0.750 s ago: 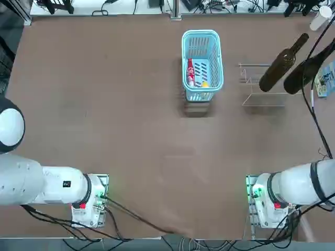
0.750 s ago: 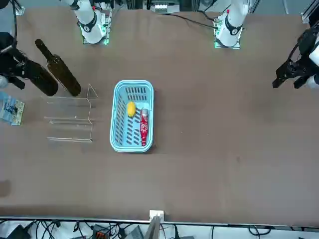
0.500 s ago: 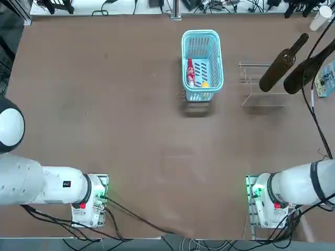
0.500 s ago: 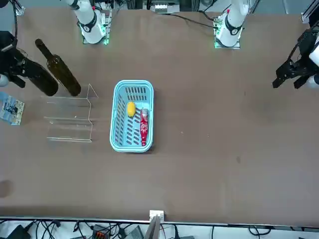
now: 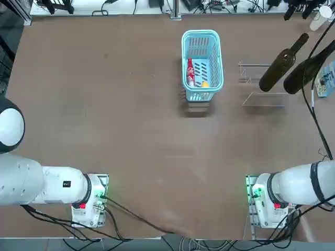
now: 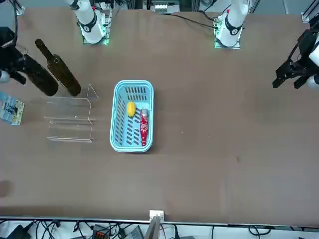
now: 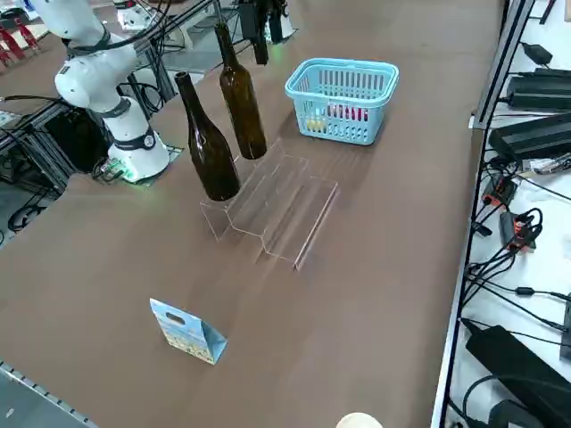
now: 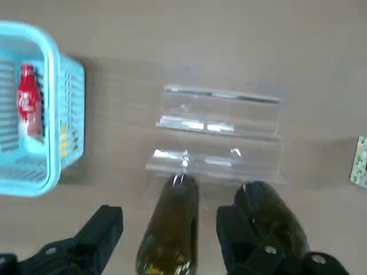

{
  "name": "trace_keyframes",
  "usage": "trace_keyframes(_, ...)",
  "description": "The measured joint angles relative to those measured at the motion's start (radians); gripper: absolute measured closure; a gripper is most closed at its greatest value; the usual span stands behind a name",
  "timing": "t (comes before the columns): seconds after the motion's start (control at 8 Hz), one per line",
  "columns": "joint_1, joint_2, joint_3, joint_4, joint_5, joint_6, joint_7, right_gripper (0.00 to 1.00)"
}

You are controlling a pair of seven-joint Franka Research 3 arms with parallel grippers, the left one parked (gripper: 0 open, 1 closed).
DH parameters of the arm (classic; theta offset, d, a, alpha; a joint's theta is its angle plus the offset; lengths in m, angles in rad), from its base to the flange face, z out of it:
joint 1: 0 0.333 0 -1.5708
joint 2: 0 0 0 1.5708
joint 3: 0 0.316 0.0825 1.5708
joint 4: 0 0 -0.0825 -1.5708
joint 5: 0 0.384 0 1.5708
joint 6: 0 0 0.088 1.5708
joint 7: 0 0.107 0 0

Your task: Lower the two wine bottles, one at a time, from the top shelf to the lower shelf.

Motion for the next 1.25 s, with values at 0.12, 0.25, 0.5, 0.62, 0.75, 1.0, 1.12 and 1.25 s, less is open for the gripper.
trace_keyframes(0.12,0.000,-0.018,0.025,0.000,-0.011,-0.039,0.004,0.00)
trace_keyframes(0.25,0.000,-0.038,0.043,-0.002,-0.016,-0.073,0.010,0.00)
trace_keyframes(0.5,-0.001,-0.085,0.050,-0.037,-0.018,-0.097,0.011,0.00)
trace_keyframes(0.62,-0.003,-0.112,0.050,-0.068,-0.018,-0.099,0.011,0.01)
trace_keyframes(0.75,-0.005,-0.135,0.049,-0.098,-0.020,-0.100,0.011,0.02)
trace_keyframes(1.0,-0.011,-0.175,0.047,-0.154,-0.028,-0.100,0.011,0.07)
trace_keyframes(1.12,-0.011,-0.190,0.044,-0.177,-0.036,-0.100,0.011,0.08)
trace_keyframes(1.25,-0.011,-0.199,0.043,-0.191,-0.041,-0.103,0.011,0.11)
